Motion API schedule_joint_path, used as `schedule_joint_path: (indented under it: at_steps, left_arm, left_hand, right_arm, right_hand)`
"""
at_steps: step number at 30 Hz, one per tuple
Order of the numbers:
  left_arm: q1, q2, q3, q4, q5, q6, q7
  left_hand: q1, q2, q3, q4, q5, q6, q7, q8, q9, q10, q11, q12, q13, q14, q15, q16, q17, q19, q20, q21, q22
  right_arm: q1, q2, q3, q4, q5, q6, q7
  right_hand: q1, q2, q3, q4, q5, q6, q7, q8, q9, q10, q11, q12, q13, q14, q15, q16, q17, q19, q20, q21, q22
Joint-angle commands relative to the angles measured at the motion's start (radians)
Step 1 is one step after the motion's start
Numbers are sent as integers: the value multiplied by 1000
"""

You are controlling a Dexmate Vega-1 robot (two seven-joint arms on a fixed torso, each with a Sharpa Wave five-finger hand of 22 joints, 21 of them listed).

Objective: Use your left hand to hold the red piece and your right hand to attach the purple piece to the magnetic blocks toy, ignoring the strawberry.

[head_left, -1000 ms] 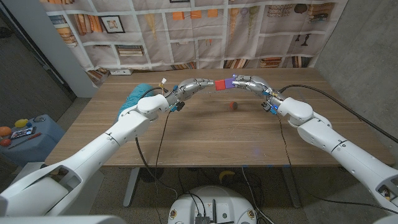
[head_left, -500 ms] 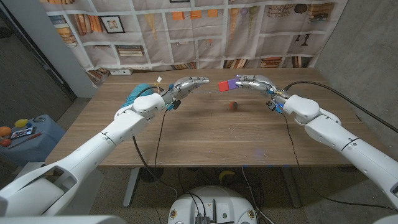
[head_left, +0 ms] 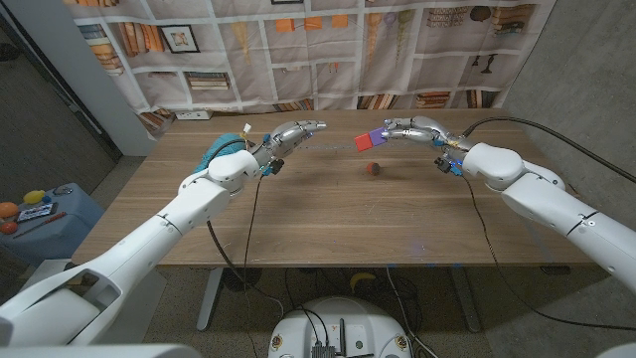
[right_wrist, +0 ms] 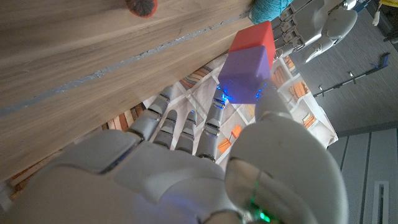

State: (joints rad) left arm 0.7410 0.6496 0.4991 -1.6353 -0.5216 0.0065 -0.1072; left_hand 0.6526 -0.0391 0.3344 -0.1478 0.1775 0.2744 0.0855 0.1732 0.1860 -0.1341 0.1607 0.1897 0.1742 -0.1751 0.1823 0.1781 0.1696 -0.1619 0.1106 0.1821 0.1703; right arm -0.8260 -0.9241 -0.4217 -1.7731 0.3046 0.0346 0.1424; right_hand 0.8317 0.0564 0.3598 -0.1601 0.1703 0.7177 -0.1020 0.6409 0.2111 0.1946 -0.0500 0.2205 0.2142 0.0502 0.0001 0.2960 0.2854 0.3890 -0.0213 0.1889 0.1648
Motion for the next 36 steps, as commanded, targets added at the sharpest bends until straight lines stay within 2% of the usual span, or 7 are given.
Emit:
schedule_joint_path:
  at_steps: [1,13,18,24,29,36]
  left_arm:
    - [27,-21,-26,25,-1,-61,48]
    - [81,-33,-64,9,-10,-106,122]
    - [99,-34,-75,-1,-11,-112,147]
    - [111,-39,-82,0,-6,-121,171]
    - [133,-51,-92,2,-15,-139,193]
    - [153,-59,-102,4,-22,-150,213]
  left_hand:
    - [-6,2,1,6,5,-15,-4,-1,-1,12,-1,9,2,-71,-4,9,4,13,1,12,4]
    - [-16,10,2,7,5,-24,-8,4,-2,27,-9,13,2,-48,-12,13,4,36,-6,18,4]
    - [-29,16,1,11,5,-51,-12,-2,-3,36,-22,14,2,-35,-17,14,4,48,-5,20,3]
    - [-47,23,-2,16,4,-89,-31,-5,-4,43,-33,14,2,-24,-24,13,4,65,-16,23,3]
    - [-65,28,-4,18,3,-94,-45,2,-6,68,-46,20,2,5,-40,17,3,98,-30,30,3]
    - [-73,31,-5,18,3,-96,-49,4,-6,82,-53,22,1,19,-46,18,3,109,-33,31,3]
  right_arm:
    - [9,-83,2,-100,-96,-101,-5]
    - [28,-155,-12,-201,-216,-215,18]
    - [41,-168,-22,-226,-260,-250,34]
    - [69,-187,-47,-259,-335,-302,71]
    - [89,-195,-67,-271,-392,-319,100]
    - [117,-197,-94,-282,-469,-344,143]
  right_hand:
    - [42,41,-3,0,5,126,-119,9,7,4,-3,-4,3,2,1,0,5,0,3,0,3]
    - [44,41,-5,-1,5,129,-119,11,11,6,-7,-3,3,3,-2,0,5,2,3,1,3]
    - [45,40,-6,-1,4,129,-119,12,12,6,-9,-3,3,3,-2,0,5,3,3,1,3]
    - [47,39,-7,-2,4,130,-119,13,13,9,-10,-3,3,4,-5,0,5,5,2,2,3]
    - [48,39,-8,-3,4,131,-119,14,15,9,-11,-3,3,7,-6,1,6,7,-2,3,3]
    - [49,38,-9,-3,5,133,-119,15,16,12,-12,-2,3,11,-6,2,6,10,-3,3,3]
